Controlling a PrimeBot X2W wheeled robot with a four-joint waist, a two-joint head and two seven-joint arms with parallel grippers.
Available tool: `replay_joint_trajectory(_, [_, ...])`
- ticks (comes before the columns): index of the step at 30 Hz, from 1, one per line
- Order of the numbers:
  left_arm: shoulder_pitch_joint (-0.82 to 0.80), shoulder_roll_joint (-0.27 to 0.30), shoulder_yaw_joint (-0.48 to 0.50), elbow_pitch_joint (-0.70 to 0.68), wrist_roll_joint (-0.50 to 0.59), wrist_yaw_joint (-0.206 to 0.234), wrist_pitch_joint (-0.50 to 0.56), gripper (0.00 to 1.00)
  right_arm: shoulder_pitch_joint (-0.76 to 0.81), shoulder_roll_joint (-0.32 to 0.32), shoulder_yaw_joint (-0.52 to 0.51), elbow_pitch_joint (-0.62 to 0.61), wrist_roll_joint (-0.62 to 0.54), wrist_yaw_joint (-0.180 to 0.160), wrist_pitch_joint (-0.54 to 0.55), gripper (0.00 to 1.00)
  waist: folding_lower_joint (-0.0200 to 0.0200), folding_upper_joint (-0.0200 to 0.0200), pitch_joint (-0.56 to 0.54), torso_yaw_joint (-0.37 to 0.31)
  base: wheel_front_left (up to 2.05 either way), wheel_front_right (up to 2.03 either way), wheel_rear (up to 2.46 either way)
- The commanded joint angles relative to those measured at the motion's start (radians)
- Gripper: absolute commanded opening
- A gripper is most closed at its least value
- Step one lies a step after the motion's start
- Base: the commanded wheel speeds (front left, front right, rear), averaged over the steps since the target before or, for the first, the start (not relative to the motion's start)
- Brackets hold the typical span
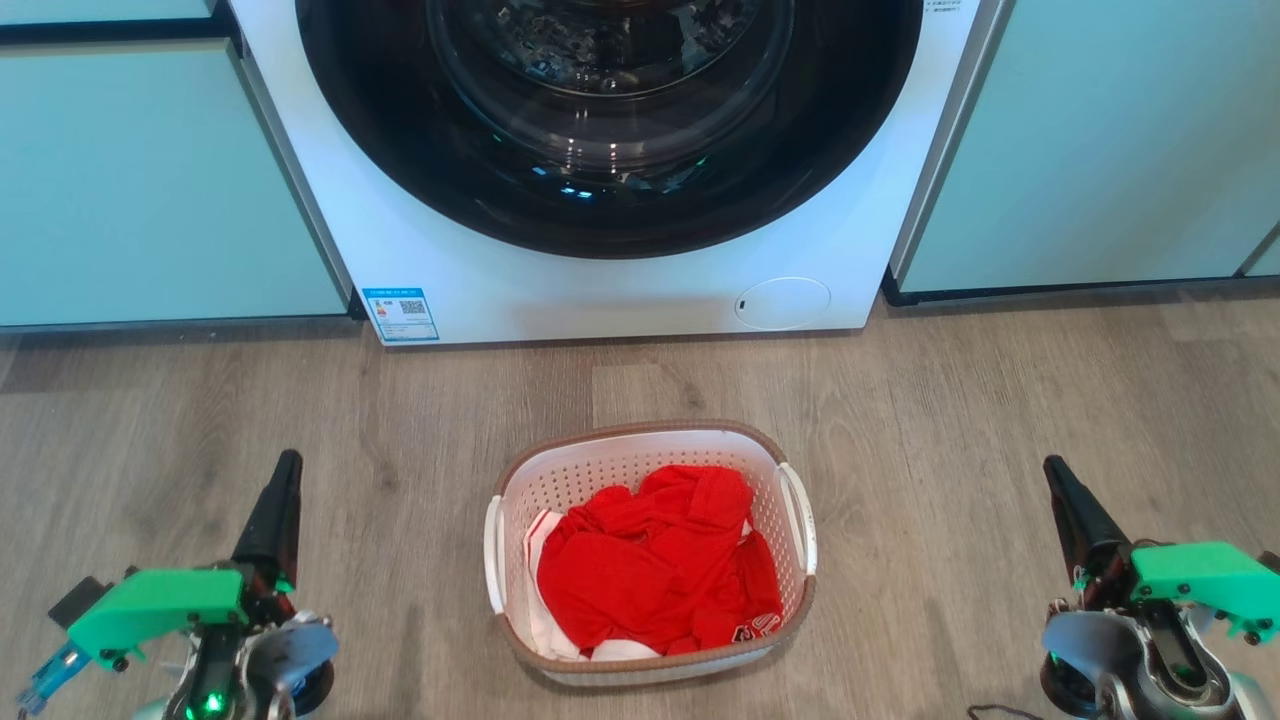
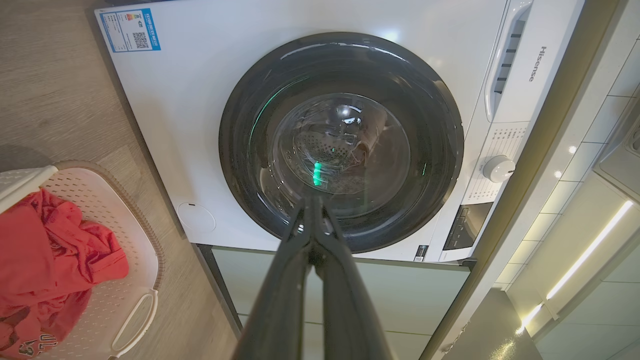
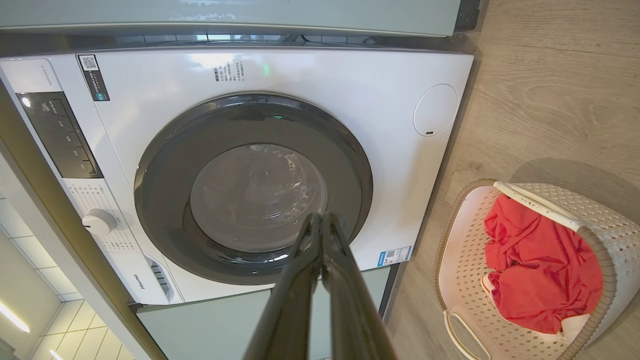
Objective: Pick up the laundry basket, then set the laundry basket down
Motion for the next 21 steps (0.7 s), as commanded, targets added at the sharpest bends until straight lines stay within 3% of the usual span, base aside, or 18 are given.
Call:
replay_joint_trajectory(1, [-0.06,0.006,0.033,-0.029,0.011,-0.007,0.006,0.0,-0.047,-0.011,0.019,-0.034,-0.011,0.001,0.01,0.0,0.0,0.0,0.0,0.0,0.0,0.0,0.0])
replay_joint_trajectory(21, [-0.06,0.004,0.035,-0.029,0.013,-0.007,0.008,0.0,-0.048,-0.009,0.017,-0.034,-0.013,0.001,0.012,0.0,0.0,0.0,0.0,0.0,0.0,0.0,0.0])
